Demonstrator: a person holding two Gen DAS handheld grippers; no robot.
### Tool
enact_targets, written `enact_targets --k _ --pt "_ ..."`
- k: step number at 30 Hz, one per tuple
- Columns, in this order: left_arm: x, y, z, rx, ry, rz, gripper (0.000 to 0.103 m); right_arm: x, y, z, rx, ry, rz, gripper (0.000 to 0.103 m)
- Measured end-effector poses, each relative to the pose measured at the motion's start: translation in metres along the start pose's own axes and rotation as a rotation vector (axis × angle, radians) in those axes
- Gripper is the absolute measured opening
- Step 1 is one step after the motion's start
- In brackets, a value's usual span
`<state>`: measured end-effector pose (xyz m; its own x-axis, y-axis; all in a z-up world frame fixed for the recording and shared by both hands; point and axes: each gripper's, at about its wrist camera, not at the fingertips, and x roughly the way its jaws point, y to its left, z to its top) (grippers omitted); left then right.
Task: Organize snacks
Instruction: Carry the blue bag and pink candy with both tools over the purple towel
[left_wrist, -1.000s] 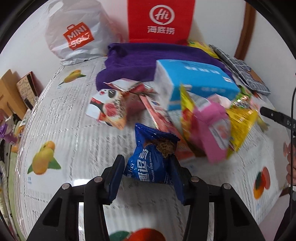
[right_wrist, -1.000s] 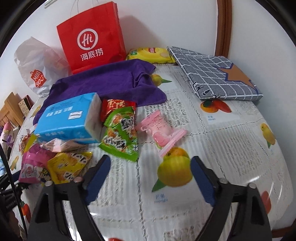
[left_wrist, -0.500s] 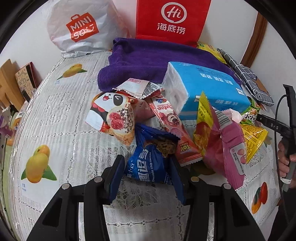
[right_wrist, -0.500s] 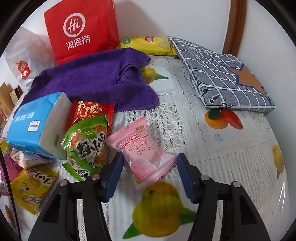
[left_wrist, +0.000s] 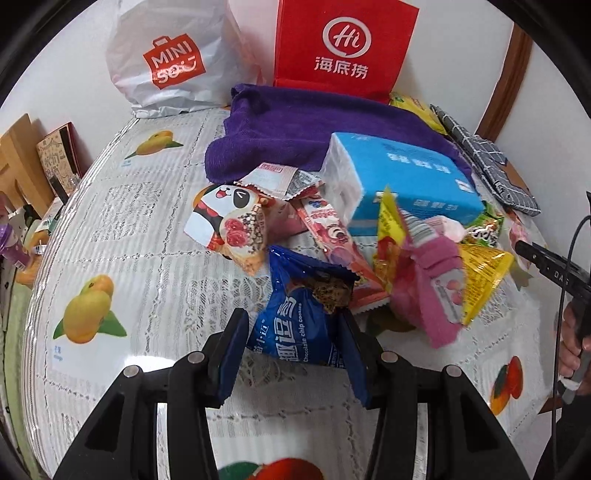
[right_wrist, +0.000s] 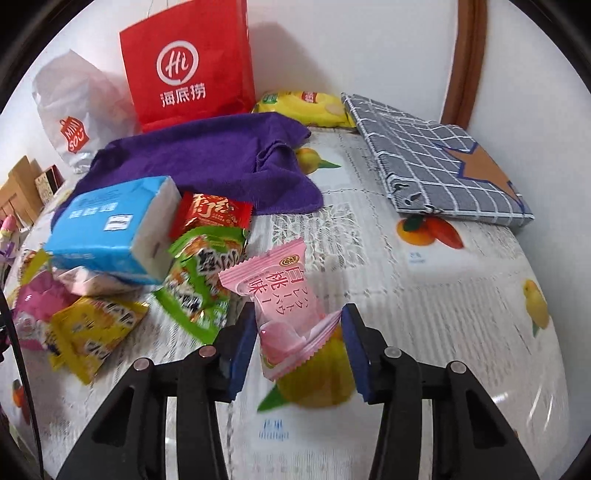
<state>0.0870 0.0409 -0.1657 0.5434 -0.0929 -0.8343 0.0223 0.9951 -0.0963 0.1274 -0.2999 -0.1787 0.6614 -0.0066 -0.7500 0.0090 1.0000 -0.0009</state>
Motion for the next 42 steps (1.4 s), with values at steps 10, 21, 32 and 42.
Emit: enact_targets --k 10,21,32,42 --pt "-0.026 -0.018 0.000 0.031 -0.042 -0.020 0.047 -0.038 0.002 -0.018 0.050 -0.032 0.039 0.046" --pt "-0.053 -0.037 0.033 0.070 -0.100 -0.040 0.047 -0.070 0.030 0.001 0.032 -0.098 0.088 0.046" --pt "-0.056 -0.046 0.089 0.081 -0.145 -0.058 0.047 -0.078 0.052 0.057 -0.002 -0.156 0.114 0.046" --pt "-0.046 -0.041 0.153 0.076 -0.183 -0.050 0.047 -0.060 0.070 0.125 -0.009 -0.199 0.135 0.046"
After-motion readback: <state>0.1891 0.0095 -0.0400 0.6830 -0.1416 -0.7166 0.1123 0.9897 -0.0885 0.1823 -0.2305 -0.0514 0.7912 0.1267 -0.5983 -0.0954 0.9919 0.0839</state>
